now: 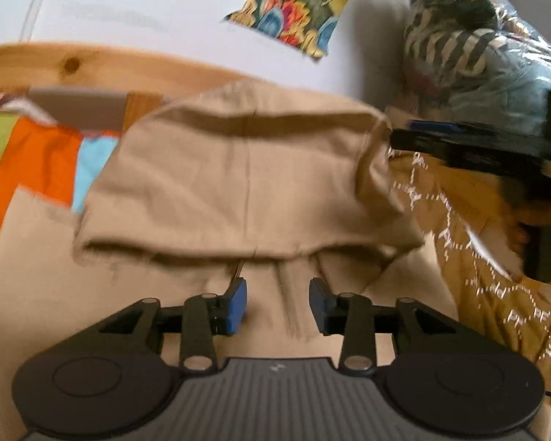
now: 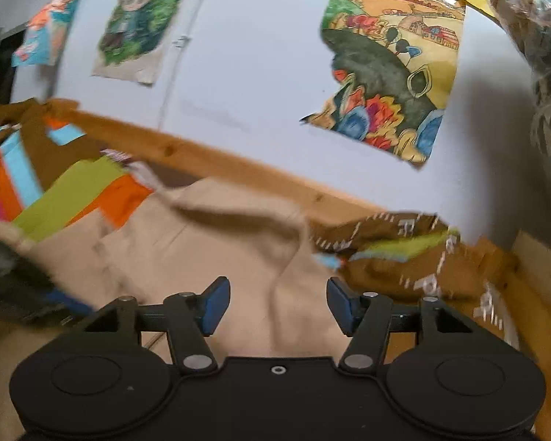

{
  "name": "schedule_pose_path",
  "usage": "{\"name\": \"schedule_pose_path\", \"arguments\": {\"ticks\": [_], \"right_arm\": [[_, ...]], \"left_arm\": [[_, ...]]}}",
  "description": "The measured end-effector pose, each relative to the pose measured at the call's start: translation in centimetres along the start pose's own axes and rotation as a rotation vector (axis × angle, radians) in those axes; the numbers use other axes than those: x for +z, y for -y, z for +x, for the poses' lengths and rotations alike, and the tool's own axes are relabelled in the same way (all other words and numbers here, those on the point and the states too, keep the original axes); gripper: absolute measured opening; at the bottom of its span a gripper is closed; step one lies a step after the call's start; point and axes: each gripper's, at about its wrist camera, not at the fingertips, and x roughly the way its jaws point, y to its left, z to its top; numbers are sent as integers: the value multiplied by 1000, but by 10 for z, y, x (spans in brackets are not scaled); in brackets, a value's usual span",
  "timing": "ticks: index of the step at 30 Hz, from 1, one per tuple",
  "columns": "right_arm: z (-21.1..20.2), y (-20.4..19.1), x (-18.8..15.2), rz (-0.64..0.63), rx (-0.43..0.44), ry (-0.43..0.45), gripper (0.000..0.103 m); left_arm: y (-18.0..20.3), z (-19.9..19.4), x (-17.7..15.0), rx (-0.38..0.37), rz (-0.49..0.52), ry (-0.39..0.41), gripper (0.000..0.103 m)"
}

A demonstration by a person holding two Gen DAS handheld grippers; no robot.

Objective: Fold large clothes
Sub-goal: 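Lift the hem with both tools and fold it toward the hood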

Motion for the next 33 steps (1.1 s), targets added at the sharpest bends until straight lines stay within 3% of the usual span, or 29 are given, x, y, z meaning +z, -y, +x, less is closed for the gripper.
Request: {"name": "schedule_pose_path", "arguments": {"ticks": [3,4,5,6,7,11,14,18,20,25,28,33], "right_arm": [[38,8,23,-9,-37,-15,61],[48,10,30,-1,-42,-16,56],[57,12,35,12,-38,-20,34],[64,14,39,29,-26,-31,19],[71,16,42,49,-13,-55,10],[49,6,40,46,23,-13,7],[10,-14,30,-23,65,41,7],[-40,-45,6,-119,134,67,7],[-59,-59,-13,-160,148,59,7],[-83,-85,-64,-199,188,-42,7],[-90,-105,-95,-260,206,-110,7],[-85,-128,-137,-253,254,-275,7]], "left_arm": [[2,23,13,-4,5,-18,41],[1,33,17,5,0,-37,34],[-2,43,19,13,-14,-58,24],[-6,50,19,22,-34,-79,20],[-10,55,20,29,-59,-90,18],[-22,66,18,32,-173,-98,17],[-22,61,10,48,-193,-119,16],[-24,18,-19,17,-259,-128,17],[-24,-10,-39,26,-237,-137,17],[-34,-87,-71,69,-228,-123,17],[-42,-112,-66,134,-216,-68,17],[-47,-129,-38,174,-250,39,20]]}}
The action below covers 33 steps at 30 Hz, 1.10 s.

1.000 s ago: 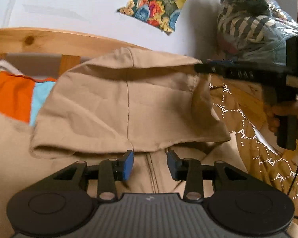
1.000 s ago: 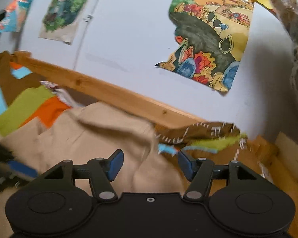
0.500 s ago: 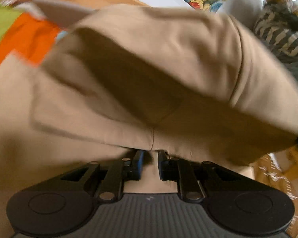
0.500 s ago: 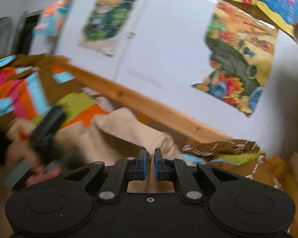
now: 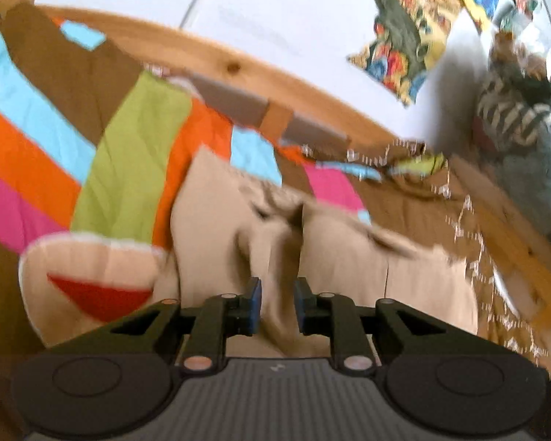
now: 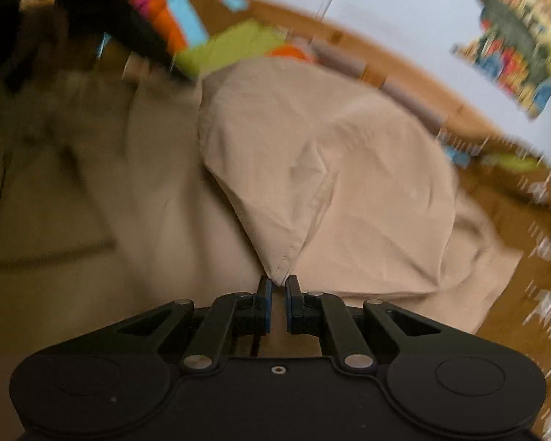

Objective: Fold large clothes
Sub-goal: 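Lower the folded hem onto the jacket and open both tools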

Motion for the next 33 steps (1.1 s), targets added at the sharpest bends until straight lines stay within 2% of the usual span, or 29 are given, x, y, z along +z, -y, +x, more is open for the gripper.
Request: {"name": "schedule_pose_path", "arguments": {"ticks": [1,3,4,5,7,9,13,15,17,19,22,25,28,30,33], "right_arm": [[1,-3,-3,11,8,-21,5],[-9,0,-5,71,17,-9,5],[-16,5,-4,108,22,1,12],[-26,11,-3,150,22,25,17],[-41,26,1,239,6,61,18],[-50,45,4,347,-28,94,20],[-42,95,2,660,-66,134,28],[-21,112,5,736,-88,119,32],[8,127,7,745,-119,65,32],[35,130,9,714,-162,22,32],[55,126,10,649,-209,10,32],[45,117,9,623,-228,15,32],[9,103,14,557,-257,89,32],[-7,94,25,491,-266,156,32],[-1,88,50,410,-239,202,33]], "left_arm": [[4,1,5,-5,10,12,22],[11,13,12,-29,31,20,30],[16,22,16,-45,41,12,33],[21,29,17,-67,54,3,33],[30,36,14,-104,88,-21,33],[40,48,6,-110,135,-54,33],[52,85,-10,4,212,-169,35],[50,107,-18,59,227,-220,31],[49,118,-24,90,255,-227,23],[50,120,-27,96,280,-221,22],[49,106,-26,90,272,-213,23],[49,78,-21,47,247,-136,34],[60,62,-14,4,281,-39,38],[70,70,-7,-12,295,-28,41],[84,102,-9,78,359,-78,41]]}}
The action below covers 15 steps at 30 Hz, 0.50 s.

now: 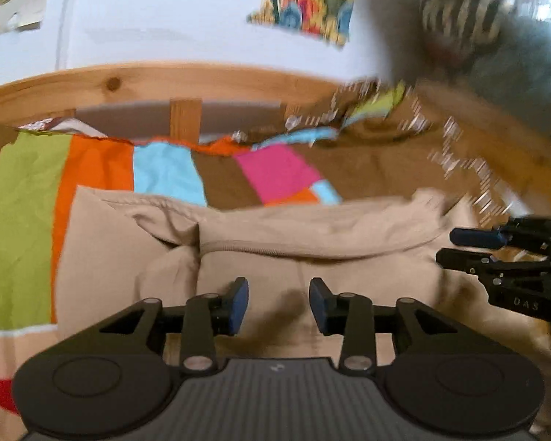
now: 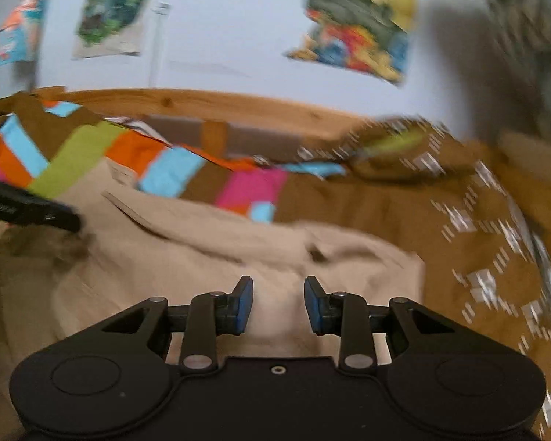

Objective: Fold large clothes
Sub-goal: 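Lower the folded hem onto the jacket and open both tools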

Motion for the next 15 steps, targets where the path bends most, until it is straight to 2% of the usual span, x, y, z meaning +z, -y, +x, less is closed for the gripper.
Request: {"name": "schedule_pose_path", "arguments": {"ticks": [2,4,6,7,10,12,15], "right_arm": [[19,-13,4,-55,12,-8,33],[45,-22,-2,-89,5,-79,33],[65,-24,-17,-133,-9,-131,32],[68,-24,-21,-142,-10,-130,32],[51,-25,-18,-94,-6,-116,33],[30,-24,-18,-62,29,-94,35],[9,-32,-28,-68,67,-107,41]], "left_arm": [[4,18,-8,32,20,-41,41],[9,26,-17,51,72,-40,41],[13,18,-22,64,112,-33,41],[13,9,-22,57,100,-32,43],[8,-21,-28,-36,28,-1,59],[11,-26,-37,-65,25,-31,61],[23,-6,-58,12,103,-138,60]]}}
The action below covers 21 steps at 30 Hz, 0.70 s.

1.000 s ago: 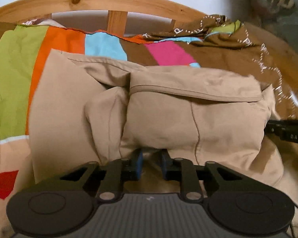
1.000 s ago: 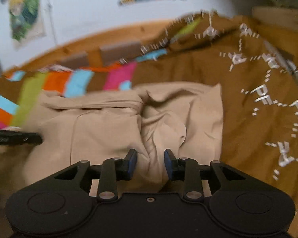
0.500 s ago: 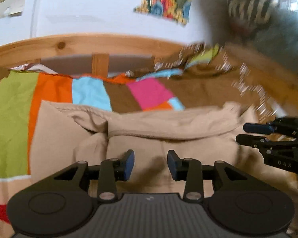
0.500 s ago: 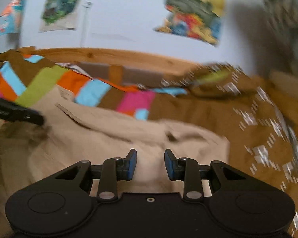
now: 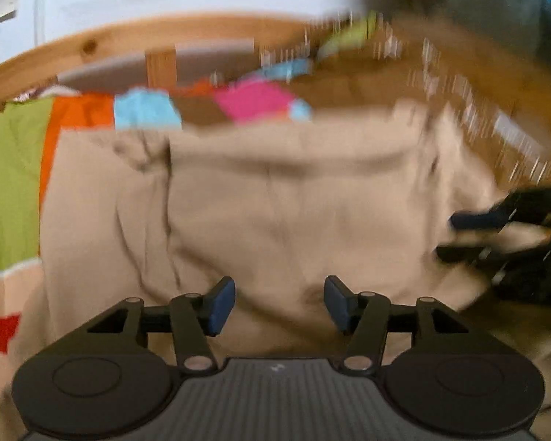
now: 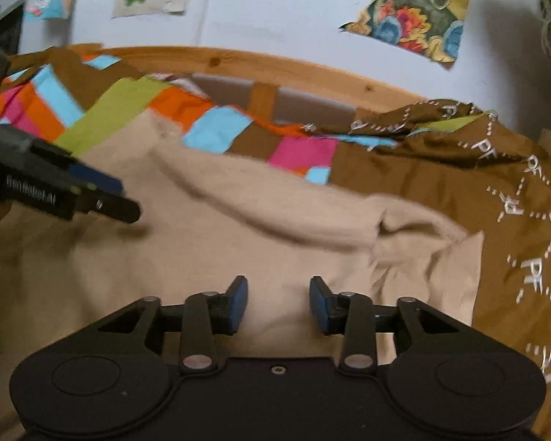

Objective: Fold large clothes

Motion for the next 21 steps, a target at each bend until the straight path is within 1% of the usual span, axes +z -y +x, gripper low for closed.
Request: {"name": "schedule_pose_path", "arguments": {"ticks": [3,4,6,7,8,9,10,11,13,16,18,19,20,21], "right_arm": [[12,-6,-21,23,-8,-96,41],[16,-5,-26,41,-5,-110,41],[18,-4,-27,58,-10,-107,41],[15,-4,-24,65,-19,-108,42],[11,-3,-22,74,-24,-101,43],[4,-2,-20,86,-23,-90,44],[-2,0,-18,98,-19,-82,48],[-12,1,-17,111,-19,-70,53],[-37,3,-21,129,-19,-36,57],[-75,4,-27,152,-28,-12,63],[-104,2,-33,165,-38,-7,68],[-117,0,-37,170,-42,-6,72],[-132,-2,-42,177,-46,-6,76],[-144,-5,-46,188,-45,-6,78]], "left_arm": [[4,5,-5,20,1,13,60],[4,3,-3,22,-5,7,60],[-1,-5,0,13,-41,-8,61],[-3,-10,0,12,-62,-8,64],[-6,-19,0,11,-85,-3,71],[-8,-27,-1,12,-101,6,75],[-9,-36,-3,17,-108,16,80],[-8,-47,-5,22,-104,26,82],[-2,-67,-10,29,-76,43,86],[12,-103,-24,50,-34,67,94],[20,-124,-36,47,-12,68,95],[24,-135,-44,39,-4,59,97],[29,-146,-54,22,10,48,97],[35,-156,-63,10,30,39,97]]}}
